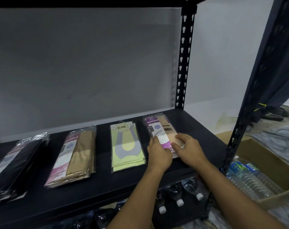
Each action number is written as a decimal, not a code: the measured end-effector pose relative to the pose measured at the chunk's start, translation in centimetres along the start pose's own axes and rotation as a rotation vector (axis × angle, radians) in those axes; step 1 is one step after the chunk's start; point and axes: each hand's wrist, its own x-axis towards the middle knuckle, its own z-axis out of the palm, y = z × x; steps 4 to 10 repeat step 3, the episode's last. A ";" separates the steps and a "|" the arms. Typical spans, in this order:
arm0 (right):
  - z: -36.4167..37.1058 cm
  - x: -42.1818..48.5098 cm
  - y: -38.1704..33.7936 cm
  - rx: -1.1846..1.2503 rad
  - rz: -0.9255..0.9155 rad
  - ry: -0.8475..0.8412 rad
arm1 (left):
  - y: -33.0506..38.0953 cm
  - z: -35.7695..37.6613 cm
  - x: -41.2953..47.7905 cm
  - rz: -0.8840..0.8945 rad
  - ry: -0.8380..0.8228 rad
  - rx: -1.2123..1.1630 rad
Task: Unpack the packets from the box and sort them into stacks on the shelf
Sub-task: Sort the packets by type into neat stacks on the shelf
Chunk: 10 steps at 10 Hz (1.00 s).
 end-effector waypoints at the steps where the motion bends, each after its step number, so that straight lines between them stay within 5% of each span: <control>1: -0.1 -0.3 -0.1 -0.029 -0.009 -0.018 | -0.1 0.0 -0.3 0.020 -0.005 0.029; 10: -0.3 -0.5 -0.2 0.006 -0.011 -0.029 | -0.5 -0.3 -0.7 0.042 0.008 0.069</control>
